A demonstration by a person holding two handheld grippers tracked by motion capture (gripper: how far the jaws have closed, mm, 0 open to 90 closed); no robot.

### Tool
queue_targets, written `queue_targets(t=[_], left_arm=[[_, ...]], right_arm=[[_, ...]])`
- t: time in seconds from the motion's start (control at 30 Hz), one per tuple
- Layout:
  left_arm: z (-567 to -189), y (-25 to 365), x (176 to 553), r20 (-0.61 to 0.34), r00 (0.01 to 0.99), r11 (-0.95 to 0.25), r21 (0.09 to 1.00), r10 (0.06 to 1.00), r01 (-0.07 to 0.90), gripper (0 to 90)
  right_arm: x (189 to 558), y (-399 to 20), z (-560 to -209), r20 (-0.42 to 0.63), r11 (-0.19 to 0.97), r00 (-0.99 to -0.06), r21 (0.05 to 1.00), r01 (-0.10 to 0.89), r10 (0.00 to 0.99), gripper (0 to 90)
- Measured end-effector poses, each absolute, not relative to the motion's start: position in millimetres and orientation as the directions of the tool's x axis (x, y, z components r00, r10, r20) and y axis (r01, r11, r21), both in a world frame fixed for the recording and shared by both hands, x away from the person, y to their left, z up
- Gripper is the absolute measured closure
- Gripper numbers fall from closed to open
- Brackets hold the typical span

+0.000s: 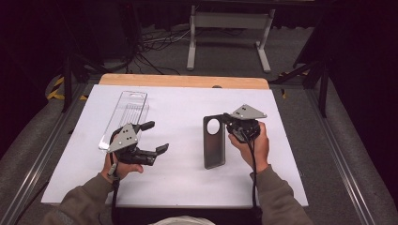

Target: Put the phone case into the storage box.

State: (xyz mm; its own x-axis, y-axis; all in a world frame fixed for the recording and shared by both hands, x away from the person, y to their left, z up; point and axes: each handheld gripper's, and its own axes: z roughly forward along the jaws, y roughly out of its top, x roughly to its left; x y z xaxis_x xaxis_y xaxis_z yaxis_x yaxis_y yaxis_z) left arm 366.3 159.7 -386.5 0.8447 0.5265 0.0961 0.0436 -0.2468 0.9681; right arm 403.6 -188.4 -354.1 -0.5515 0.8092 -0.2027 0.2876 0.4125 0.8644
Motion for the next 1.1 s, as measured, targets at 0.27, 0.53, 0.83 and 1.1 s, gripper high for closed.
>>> queue_targets(t=[0.27,0.53,0.83,1.1], left_arm=[[-382,144,369,0.088,0.859,-0.246,0.968,0.505,0.045,13.5],[-375,132,372,0.06,0.873,-0.217,0.975,0.485,0.054,16.5],[-373,114,375,0.059,0.877,-0.236,0.97,0.477,0.064,18.8],[-372,105,376,0.063,0.879,-0.249,0.966,0.473,0.064,22.9]], right_arm=[[398,-172,-358,-0.222,0.435,-0.574,0.861,0.264,0.788,84.4],[389,-159,-359,-0.265,0.461,-0.576,0.859,0.223,0.773,84.3],[382,-151,-360,-0.309,0.483,-0.564,0.855,0.188,0.766,84.3],[378,-145,-363,-0.358,0.509,-0.539,0.846,0.159,0.763,84.2]])
